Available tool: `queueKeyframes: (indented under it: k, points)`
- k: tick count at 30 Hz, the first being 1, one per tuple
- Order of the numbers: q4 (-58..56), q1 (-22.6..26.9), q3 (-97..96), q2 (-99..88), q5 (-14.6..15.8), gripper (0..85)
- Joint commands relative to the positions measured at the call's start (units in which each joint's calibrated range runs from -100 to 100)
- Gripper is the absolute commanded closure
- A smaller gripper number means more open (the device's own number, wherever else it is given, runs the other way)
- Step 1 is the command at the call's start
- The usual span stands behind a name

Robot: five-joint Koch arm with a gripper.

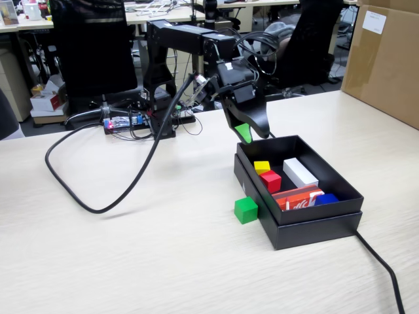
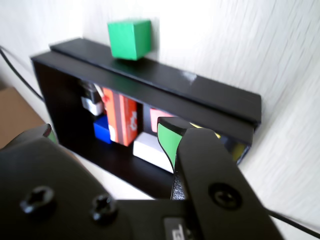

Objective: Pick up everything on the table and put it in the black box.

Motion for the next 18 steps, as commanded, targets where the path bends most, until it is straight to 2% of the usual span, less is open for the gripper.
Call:
queueKeyframes:
  k: [1,7,9,14,18]
  points:
    - [-0.24,-1.86,0.82,-4.92,-1.37,41.2]
    - [0.71,-5.03,-3.90,-2.86,-1.95,40.2]
    - [4.08,-5.76,-7.43,-1.83,-2.10,40.2]
    - [10.91,-5.96,-8.61,7.01,-2.34,40.3]
    - [11.34,-5.47,-3.53,13.66,-2.25,40.3]
